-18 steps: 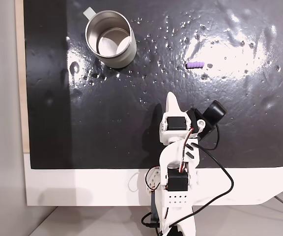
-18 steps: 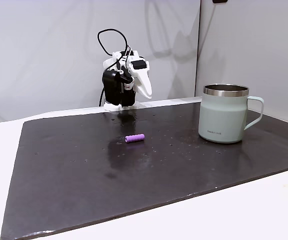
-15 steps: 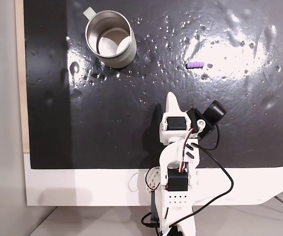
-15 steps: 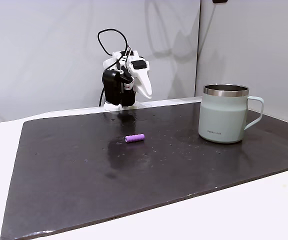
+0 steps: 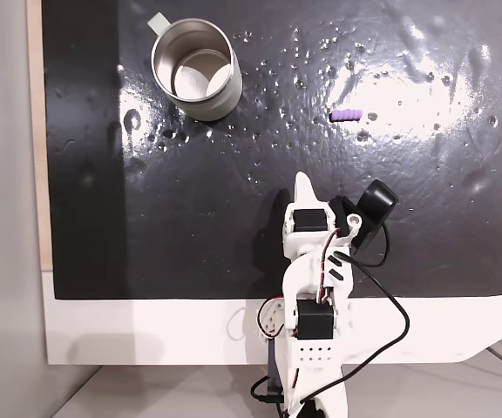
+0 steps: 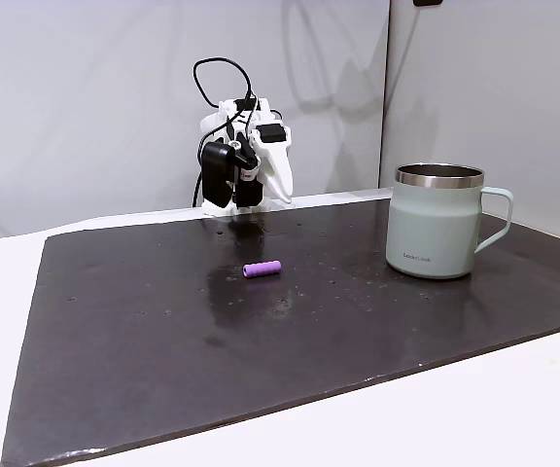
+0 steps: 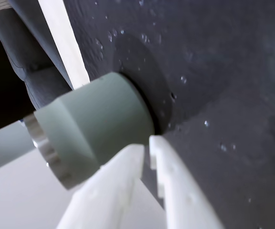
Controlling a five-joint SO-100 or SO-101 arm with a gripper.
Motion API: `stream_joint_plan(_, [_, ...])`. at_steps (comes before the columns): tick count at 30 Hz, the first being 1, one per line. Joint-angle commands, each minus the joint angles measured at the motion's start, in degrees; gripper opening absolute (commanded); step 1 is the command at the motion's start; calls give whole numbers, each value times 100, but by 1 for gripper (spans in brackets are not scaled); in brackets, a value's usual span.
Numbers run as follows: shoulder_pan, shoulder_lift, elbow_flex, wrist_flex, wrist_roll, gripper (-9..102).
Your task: Grasp a pengrip and put it in the cup.
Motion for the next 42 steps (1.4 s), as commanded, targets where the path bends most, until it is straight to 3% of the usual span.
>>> stream_joint_plan(1, [-123,-105,-1002,378,-79,0])
stream_joint_plan(11, [26,-2558,-3700,1266,-185,1])
stream_joint_plan(20, [527,-5036,-6425,2566,-343,15])
stream_joint_plan(27, [879,-6882,-8174,3401,-659,18])
stream_joint_plan(42, [1345,-9958,-10195,3788,-1758,20])
